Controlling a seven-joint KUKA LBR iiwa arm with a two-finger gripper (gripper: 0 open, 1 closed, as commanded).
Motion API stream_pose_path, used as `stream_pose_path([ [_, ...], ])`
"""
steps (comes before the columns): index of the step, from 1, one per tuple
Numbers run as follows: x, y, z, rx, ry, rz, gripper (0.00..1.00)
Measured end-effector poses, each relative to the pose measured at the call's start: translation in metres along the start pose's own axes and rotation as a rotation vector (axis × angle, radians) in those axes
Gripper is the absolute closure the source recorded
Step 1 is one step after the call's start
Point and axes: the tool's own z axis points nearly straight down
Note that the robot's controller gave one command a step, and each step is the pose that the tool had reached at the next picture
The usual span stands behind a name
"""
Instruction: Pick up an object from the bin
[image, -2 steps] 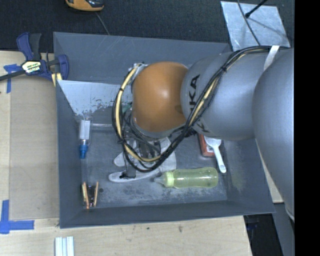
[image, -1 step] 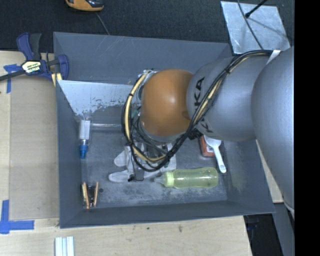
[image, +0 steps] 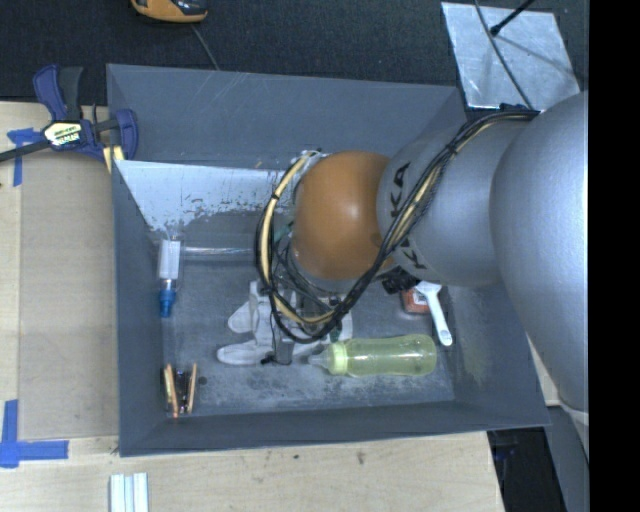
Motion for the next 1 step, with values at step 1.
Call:
stream_pose_path([
  [1,-0.0016,-0.0045,0.0097,0.001,0.002,0.081,0.0],
])
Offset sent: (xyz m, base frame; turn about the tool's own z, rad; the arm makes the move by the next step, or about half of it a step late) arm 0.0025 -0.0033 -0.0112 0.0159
